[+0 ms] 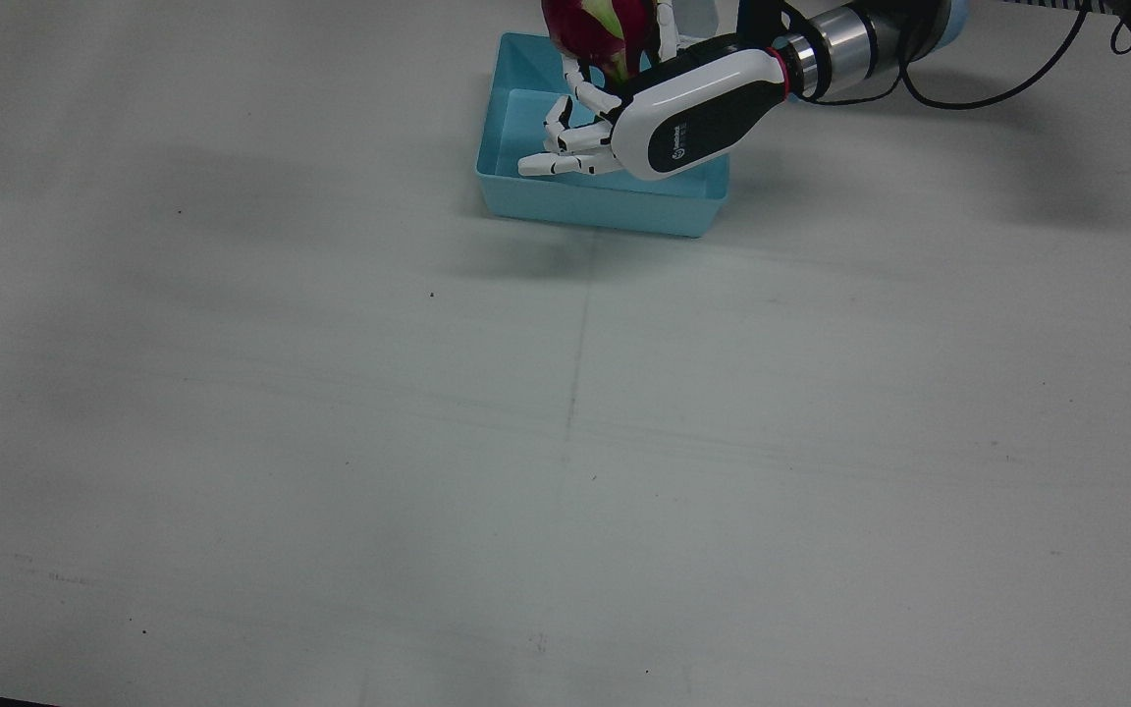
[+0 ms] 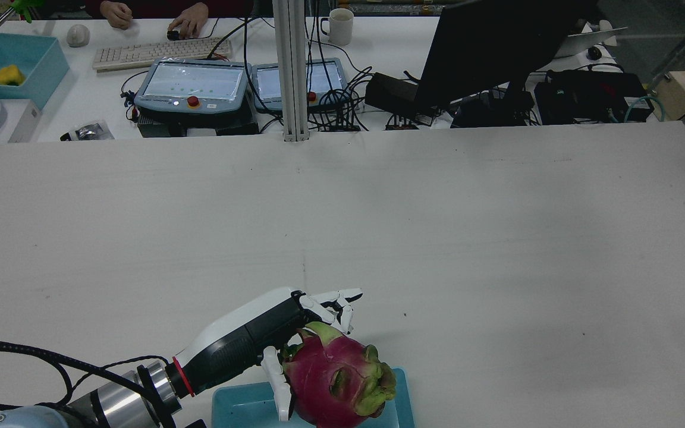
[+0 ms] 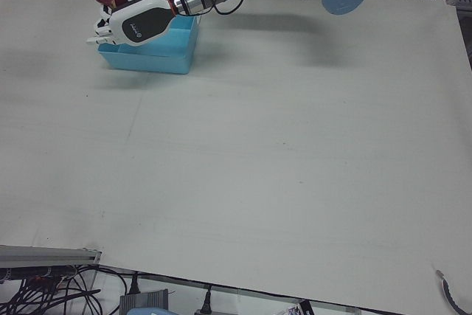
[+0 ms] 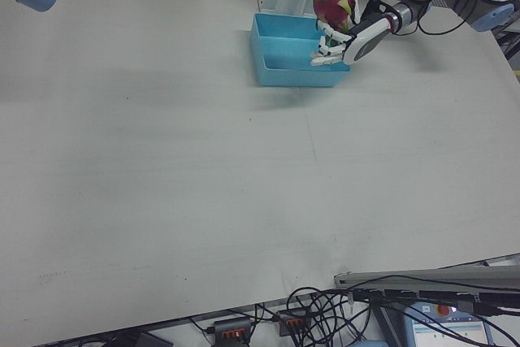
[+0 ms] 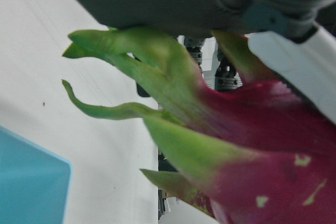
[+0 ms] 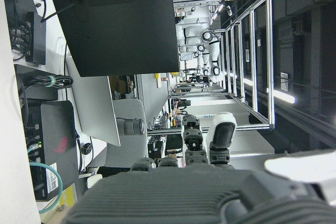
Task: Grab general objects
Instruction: 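Carry the dragon fruit with the left hand over the blue tray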
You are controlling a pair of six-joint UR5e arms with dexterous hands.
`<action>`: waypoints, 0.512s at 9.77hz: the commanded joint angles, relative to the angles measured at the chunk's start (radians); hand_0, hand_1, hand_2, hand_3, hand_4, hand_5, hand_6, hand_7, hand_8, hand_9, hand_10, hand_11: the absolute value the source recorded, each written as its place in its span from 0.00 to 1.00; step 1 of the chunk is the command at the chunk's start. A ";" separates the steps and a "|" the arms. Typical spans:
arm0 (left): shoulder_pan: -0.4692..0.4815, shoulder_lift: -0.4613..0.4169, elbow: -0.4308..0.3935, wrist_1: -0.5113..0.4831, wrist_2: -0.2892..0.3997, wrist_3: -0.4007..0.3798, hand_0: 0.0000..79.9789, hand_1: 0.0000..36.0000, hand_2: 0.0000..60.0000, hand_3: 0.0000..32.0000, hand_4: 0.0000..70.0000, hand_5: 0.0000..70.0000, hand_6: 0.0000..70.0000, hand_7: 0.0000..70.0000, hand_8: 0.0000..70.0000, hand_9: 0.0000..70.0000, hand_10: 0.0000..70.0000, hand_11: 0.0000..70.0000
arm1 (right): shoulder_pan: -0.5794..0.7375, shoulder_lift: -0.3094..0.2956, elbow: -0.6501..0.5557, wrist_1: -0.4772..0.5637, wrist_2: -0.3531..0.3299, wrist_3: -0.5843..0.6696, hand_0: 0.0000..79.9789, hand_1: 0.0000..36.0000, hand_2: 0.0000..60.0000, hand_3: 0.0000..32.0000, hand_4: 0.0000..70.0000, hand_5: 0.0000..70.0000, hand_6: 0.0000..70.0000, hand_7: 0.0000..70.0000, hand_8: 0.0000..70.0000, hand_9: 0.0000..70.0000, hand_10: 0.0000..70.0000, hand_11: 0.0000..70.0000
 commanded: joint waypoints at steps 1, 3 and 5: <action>0.005 -0.006 0.004 0.001 -0.002 0.000 0.69 0.30 0.03 0.00 1.00 0.63 0.27 0.92 0.13 0.16 0.30 0.44 | 0.000 0.000 0.001 0.001 0.000 0.000 0.00 0.00 0.00 0.00 0.00 0.00 0.00 0.00 0.00 0.00 0.00 0.00; 0.005 -0.009 0.004 0.003 0.000 0.000 0.67 0.40 0.22 0.00 1.00 0.43 0.19 0.80 0.06 0.14 0.19 0.29 | 0.000 0.000 0.001 0.001 0.000 0.001 0.00 0.00 0.00 0.00 0.00 0.00 0.00 0.00 0.00 0.00 0.00 0.00; 0.006 -0.009 0.006 0.003 0.003 0.000 0.68 0.39 0.03 0.00 0.74 0.24 0.15 0.79 0.07 0.14 0.08 0.12 | 0.000 0.000 0.001 -0.001 0.000 0.000 0.00 0.00 0.00 0.00 0.00 0.00 0.00 0.00 0.00 0.00 0.00 0.00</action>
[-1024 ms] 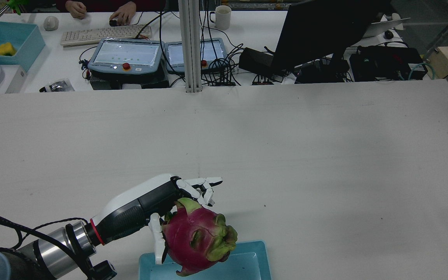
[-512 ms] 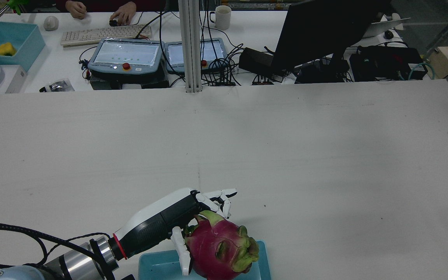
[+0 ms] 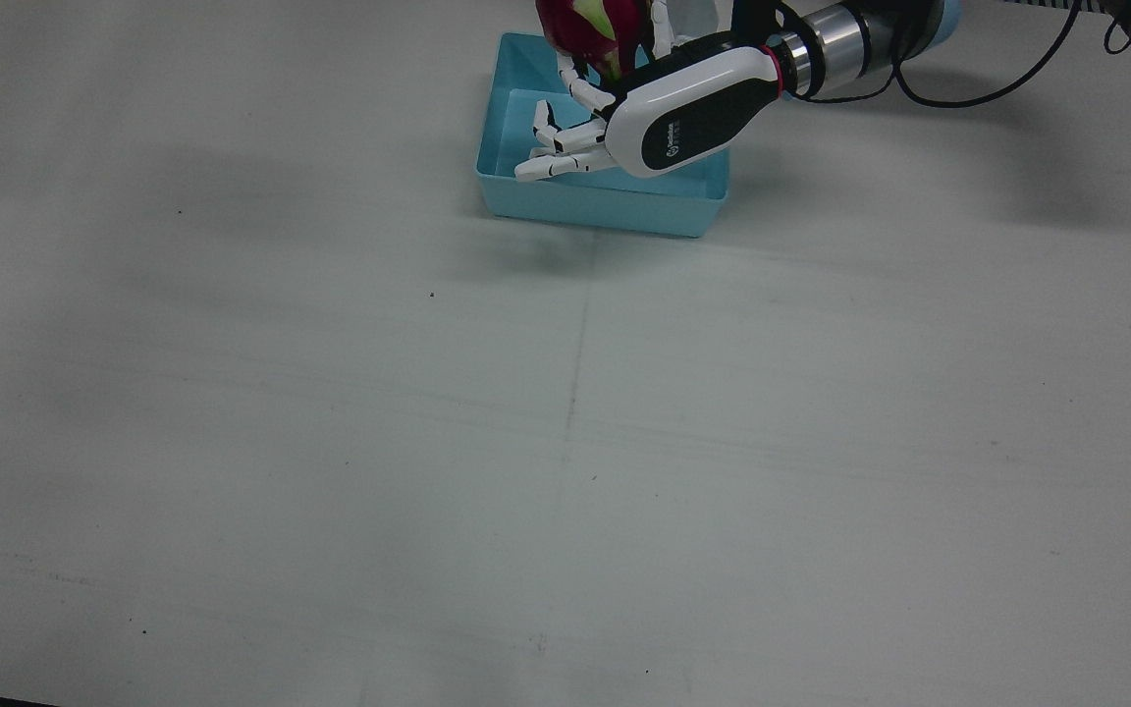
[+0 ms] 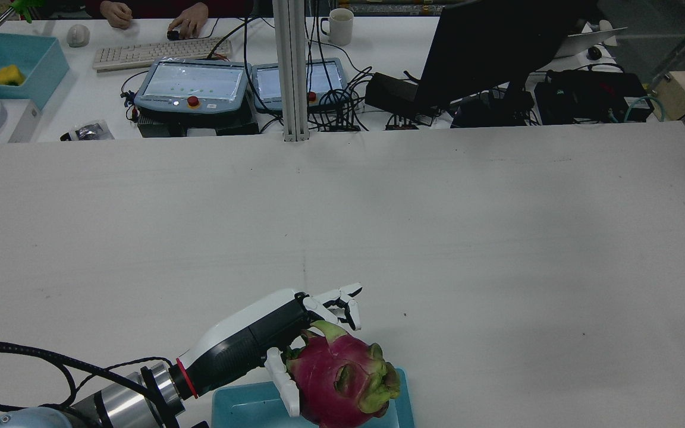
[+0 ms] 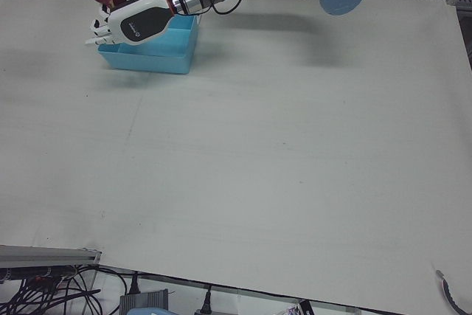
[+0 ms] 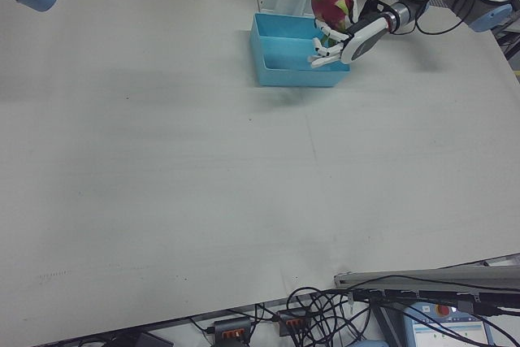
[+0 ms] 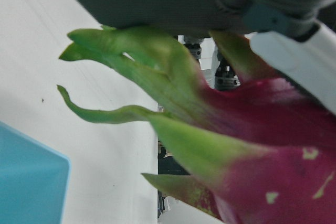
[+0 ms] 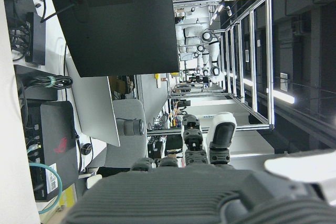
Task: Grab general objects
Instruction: 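Lower the dragon fruit onto the tray and open the left hand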
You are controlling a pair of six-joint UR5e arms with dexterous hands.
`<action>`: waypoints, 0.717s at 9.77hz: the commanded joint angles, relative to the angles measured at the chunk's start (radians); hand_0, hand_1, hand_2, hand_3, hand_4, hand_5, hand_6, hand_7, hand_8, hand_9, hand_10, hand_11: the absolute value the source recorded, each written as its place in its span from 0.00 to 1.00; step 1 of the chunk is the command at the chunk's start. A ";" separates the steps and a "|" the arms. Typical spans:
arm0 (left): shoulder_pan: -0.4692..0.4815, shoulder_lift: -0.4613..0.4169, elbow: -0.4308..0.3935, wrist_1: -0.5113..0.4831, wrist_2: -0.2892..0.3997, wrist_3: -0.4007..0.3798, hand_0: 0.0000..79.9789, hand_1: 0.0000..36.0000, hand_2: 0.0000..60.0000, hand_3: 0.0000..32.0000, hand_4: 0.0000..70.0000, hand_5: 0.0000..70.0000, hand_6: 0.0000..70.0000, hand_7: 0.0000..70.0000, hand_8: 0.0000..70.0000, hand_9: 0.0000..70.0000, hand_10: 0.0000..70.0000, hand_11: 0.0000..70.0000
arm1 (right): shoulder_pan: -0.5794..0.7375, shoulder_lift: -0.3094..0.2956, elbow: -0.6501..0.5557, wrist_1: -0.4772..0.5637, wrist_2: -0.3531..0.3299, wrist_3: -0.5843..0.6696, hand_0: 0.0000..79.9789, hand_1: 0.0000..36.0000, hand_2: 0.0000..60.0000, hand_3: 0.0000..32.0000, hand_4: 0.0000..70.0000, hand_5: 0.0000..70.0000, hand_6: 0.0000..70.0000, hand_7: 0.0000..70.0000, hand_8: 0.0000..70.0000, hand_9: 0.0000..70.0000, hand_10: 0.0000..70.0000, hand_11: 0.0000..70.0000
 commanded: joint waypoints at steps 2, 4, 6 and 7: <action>0.003 -0.001 0.000 0.001 0.005 0.000 0.70 0.43 0.00 0.00 0.00 0.05 0.00 0.44 0.01 0.07 0.00 0.00 | 0.000 0.000 0.000 -0.001 -0.002 0.000 0.00 0.00 0.00 0.00 0.00 0.00 0.00 0.00 0.00 0.00 0.00 0.00; 0.003 -0.001 -0.001 0.008 0.007 0.000 0.67 0.37 0.00 0.00 0.00 0.03 0.00 0.38 0.01 0.06 0.00 0.00 | 0.000 0.000 0.000 0.000 0.000 0.001 0.00 0.00 0.00 0.00 0.00 0.00 0.00 0.00 0.00 0.00 0.00 0.00; 0.000 -0.001 -0.001 0.013 0.008 0.000 0.66 0.35 0.00 0.00 0.00 0.02 0.00 0.37 0.01 0.05 0.00 0.00 | 0.000 0.000 0.000 -0.001 -0.002 0.000 0.00 0.00 0.00 0.00 0.00 0.00 0.00 0.00 0.00 0.00 0.00 0.00; 0.000 -0.001 -0.003 0.024 0.008 -0.002 0.64 0.31 0.00 0.00 0.00 0.01 0.00 0.35 0.01 0.05 0.00 0.00 | 0.000 0.000 0.000 0.000 0.000 0.000 0.00 0.00 0.00 0.00 0.00 0.00 0.00 0.00 0.00 0.00 0.00 0.00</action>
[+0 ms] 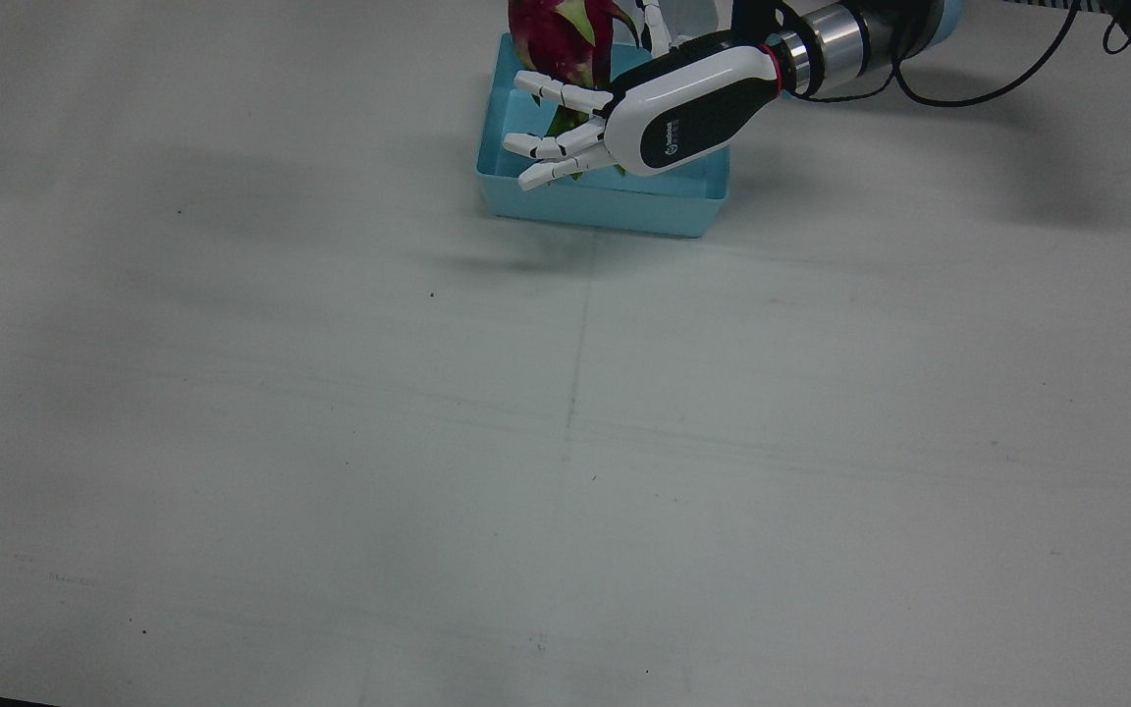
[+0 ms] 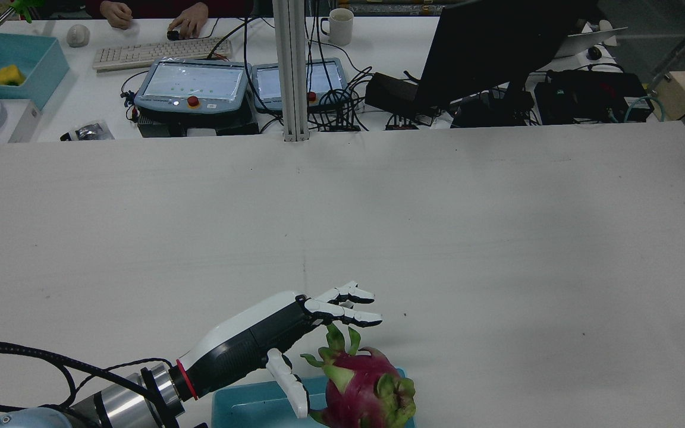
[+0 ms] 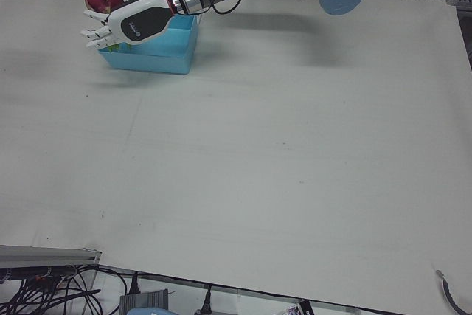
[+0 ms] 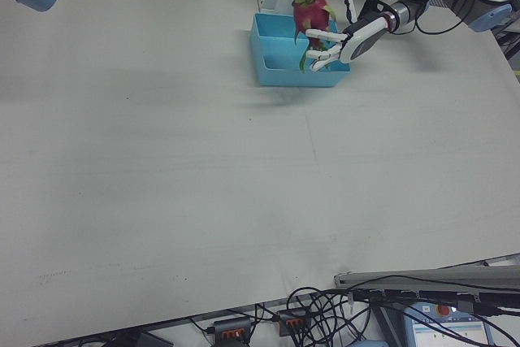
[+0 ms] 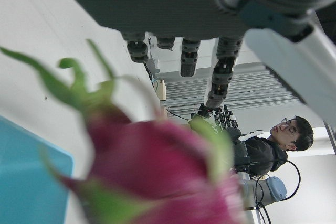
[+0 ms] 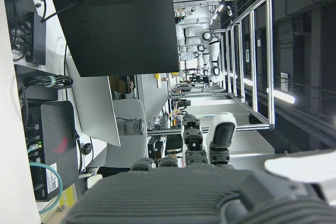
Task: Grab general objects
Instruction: 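Lower the dragon fruit onto the tray and open the left hand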
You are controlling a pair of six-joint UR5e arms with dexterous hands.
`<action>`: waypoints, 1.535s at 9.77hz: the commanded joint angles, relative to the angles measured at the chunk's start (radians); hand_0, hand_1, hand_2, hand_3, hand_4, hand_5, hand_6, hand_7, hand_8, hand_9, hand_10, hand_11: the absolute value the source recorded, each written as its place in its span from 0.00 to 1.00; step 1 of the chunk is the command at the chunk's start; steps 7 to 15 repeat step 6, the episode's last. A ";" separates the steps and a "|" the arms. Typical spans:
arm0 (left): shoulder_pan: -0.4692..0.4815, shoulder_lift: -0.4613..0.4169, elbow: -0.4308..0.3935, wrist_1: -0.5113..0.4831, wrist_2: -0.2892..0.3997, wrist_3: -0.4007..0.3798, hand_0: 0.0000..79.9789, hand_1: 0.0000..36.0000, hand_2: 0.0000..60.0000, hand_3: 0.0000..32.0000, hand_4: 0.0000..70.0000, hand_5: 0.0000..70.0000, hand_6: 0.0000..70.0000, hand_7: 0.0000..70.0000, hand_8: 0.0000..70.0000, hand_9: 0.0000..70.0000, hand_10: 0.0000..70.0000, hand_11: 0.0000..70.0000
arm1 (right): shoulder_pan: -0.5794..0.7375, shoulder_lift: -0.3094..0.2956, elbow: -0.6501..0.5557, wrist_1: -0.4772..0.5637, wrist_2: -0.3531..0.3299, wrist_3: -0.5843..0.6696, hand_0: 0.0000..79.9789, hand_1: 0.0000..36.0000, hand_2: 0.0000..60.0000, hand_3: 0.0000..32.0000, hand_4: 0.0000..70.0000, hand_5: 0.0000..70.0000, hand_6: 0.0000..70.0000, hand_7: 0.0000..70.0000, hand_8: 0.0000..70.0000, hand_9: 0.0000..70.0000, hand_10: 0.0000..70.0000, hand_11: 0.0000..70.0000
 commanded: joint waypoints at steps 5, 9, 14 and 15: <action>-0.035 -0.006 -0.059 0.216 -0.008 -0.011 0.55 0.06 0.00 0.00 0.00 0.00 0.00 0.29 0.00 0.04 0.00 0.00 | 0.000 0.000 -0.002 0.000 0.000 0.001 0.00 0.00 0.00 0.00 0.00 0.00 0.00 0.00 0.00 0.00 0.00 0.00; -0.110 -0.006 -0.045 0.228 -0.008 -0.021 0.55 0.06 0.00 0.00 0.00 0.00 0.00 0.29 0.00 0.04 0.00 0.00 | 0.000 0.000 -0.002 0.000 0.000 0.000 0.00 0.00 0.00 0.00 0.00 0.00 0.00 0.00 0.00 0.00 0.00 0.00; -0.110 -0.006 -0.045 0.228 -0.008 -0.021 0.55 0.06 0.00 0.00 0.00 0.00 0.00 0.29 0.00 0.04 0.00 0.00 | 0.000 0.000 -0.002 0.000 0.000 0.000 0.00 0.00 0.00 0.00 0.00 0.00 0.00 0.00 0.00 0.00 0.00 0.00; -0.110 -0.006 -0.045 0.228 -0.008 -0.021 0.55 0.06 0.00 0.00 0.00 0.00 0.00 0.29 0.00 0.04 0.00 0.00 | 0.000 0.000 -0.002 0.000 0.000 0.000 0.00 0.00 0.00 0.00 0.00 0.00 0.00 0.00 0.00 0.00 0.00 0.00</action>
